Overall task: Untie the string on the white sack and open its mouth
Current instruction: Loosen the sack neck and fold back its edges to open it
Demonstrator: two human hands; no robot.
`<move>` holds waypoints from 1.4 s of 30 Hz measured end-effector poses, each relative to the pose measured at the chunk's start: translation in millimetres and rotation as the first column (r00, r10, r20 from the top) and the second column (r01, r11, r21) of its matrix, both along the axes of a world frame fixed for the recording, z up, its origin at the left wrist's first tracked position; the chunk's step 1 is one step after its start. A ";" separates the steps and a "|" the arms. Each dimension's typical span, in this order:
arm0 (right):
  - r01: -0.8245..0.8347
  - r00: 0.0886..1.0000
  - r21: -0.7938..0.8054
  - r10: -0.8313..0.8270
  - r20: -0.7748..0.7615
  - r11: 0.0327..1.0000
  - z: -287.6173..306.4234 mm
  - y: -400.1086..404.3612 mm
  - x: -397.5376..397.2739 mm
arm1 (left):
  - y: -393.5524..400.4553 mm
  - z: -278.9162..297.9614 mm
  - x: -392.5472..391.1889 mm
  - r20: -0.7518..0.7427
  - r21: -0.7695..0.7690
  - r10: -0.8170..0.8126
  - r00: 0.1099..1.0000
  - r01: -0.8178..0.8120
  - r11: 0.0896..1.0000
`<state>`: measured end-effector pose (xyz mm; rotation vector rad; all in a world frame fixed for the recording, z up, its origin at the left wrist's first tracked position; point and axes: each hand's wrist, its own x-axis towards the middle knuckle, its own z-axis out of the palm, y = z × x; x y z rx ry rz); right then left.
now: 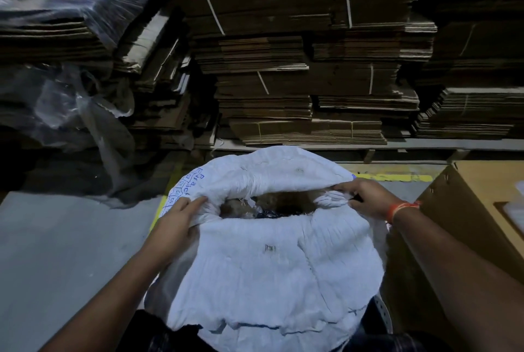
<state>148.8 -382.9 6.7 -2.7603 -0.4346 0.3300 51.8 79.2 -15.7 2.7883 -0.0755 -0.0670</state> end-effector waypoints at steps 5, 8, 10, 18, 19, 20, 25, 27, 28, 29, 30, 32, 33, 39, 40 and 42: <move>0.064 0.995 0.041 -0.067 0.077 0.997 -9.2 0.0 0.5 | 8.6 7.3 -3.7 0.026 0.007 -0.031 0.999 0.031 0.999; 0.065 0.992 0.106 -0.075 0.099 0.992 -9.4 17.6 -7.5 | -2.7 5.7 -3.8 -0.002 -0.009 -0.070 0.998 0.070 0.998; 0.112 0.979 0.198 -0.142 0.145 0.974 -11.2 29.9 -16.6 | -7.1 3.5 -4.0 -0.025 -0.002 -0.071 0.997 0.071 0.997; 0.512 0.753 0.430 -0.629 0.192 0.744 -15.6 107.2 -104.3 | -32.8 26.2 28.0 0.306 -0.124 -0.011 0.952 0.051 0.991; 0.536 0.751 0.413 -0.640 0.165 0.736 -18.4 118.3 -117.5 | -38.7 31.3 39.2 0.297 -0.136 -0.028 0.955 0.071 0.988; 0.556 0.754 0.390 -0.643 0.136 0.734 -22.1 128.7 -128.9 | -44.2 35.2 51.4 0.271 -0.133 -0.057 0.961 0.096 0.986; 0.576 0.807 0.241 -0.590 -0.016 0.781 -34.5 157.2 -148.4 | -57.6 30.7 106.4 -0.011 0.179 -0.361 0.933 0.357 0.917; 0.542 0.838 0.186 -0.545 -0.040 0.820 -36.3 158.0 -141.4 | -58.3 28.1 118.7 -0.109 0.276 -0.428 0.897 0.441 0.854; 0.530 0.847 0.157 -0.529 -0.053 0.834 -36.9 157.2 -137.4 | -58.2 26.6 122.9 -0.148 0.308 -0.440 0.886 0.464 0.831; 0.517 0.856 0.126 -0.514 -0.057 0.847 -37.7 155.7 -133.6 | -58.3 25.9 124.9 -0.174 0.332 -0.447 0.878 0.479 0.812; 0.509 0.861 0.099 -0.506 -0.057 0.855 -37.7 154.5 -130.6 | -59.4 25.6 125.5 -0.190 0.362 -0.463 0.866 0.500 0.787; 0.519 0.855 0.098 -0.518 -0.035 0.849 -39.6 151.2 -124.8 | -61.9 26.4 123.9 -0.233 0.406 -0.492 0.839 0.544 0.735; 0.527 0.849 0.092 -0.528 -0.019 0.845 -39.8 149.3 -123.9 | -63.0 27.9 121.9 -0.263 0.413 -0.490 0.831 0.556 0.721; 0.521 0.851 0.140 -0.524 -0.016 0.842 -47.1 134.4 -136.0 | -74.3 23.5 121.9 -0.237 0.420 -0.430 0.871 0.491 0.763; 0.517 0.853 0.166 -0.522 -0.010 0.840 -47.4 132.8 -138.9 | -75.2 21.9 124.1 -0.206 0.390 -0.366 0.908 0.419 0.820; 0.503 0.861 0.170 -0.508 -0.015 0.847 -49.5 131.5 -142.8 | -75.9 20.2 127.9 -0.123 0.323 -0.233 0.965 0.261 0.910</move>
